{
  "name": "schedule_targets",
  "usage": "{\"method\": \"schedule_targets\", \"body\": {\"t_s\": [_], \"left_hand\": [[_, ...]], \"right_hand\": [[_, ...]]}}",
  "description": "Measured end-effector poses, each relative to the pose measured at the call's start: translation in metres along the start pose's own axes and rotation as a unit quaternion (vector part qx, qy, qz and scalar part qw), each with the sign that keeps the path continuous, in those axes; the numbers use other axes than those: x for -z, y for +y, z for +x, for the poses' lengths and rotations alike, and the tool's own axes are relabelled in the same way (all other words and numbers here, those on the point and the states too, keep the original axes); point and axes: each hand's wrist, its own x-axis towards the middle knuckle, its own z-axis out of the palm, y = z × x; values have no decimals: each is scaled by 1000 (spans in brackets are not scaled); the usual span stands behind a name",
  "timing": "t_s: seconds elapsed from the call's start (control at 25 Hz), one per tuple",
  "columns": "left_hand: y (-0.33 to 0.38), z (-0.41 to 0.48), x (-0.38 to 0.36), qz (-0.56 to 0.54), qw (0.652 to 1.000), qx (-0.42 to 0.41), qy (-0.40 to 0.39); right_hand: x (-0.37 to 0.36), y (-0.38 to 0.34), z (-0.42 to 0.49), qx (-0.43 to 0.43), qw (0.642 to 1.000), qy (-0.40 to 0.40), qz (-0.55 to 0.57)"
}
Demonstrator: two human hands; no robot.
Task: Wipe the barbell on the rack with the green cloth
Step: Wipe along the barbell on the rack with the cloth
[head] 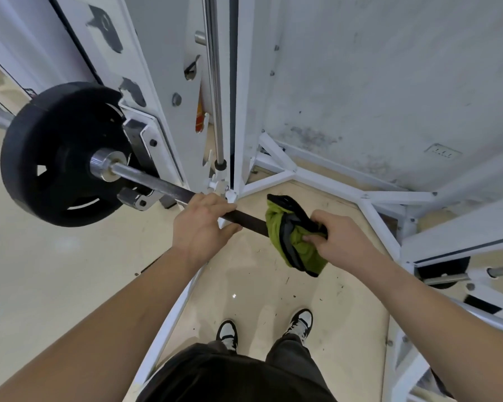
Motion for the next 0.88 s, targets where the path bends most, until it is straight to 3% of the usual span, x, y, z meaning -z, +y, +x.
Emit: {"method": "schedule_targets", "body": {"t_s": [0.08,0.28,0.52,0.64,0.88], "left_hand": [[1,-1,0,-14,1000,3,8],[-1,3,4,10,1000,-17,-6],[-4,0,-2,-5,999,-23,31],[-4,0,-2,-13,999,-17,36],[-5,11,8,20,1000,-11,11]], "right_hand": [[-11,-14,5,6,1000,18,-5],[-41,-64,30,39,992,23,121],[-8,-5,-3,7,999,27,-33],[-15,-21,10,14,996,34,-82],[-51,-83,36,33,997,46,44]]}}
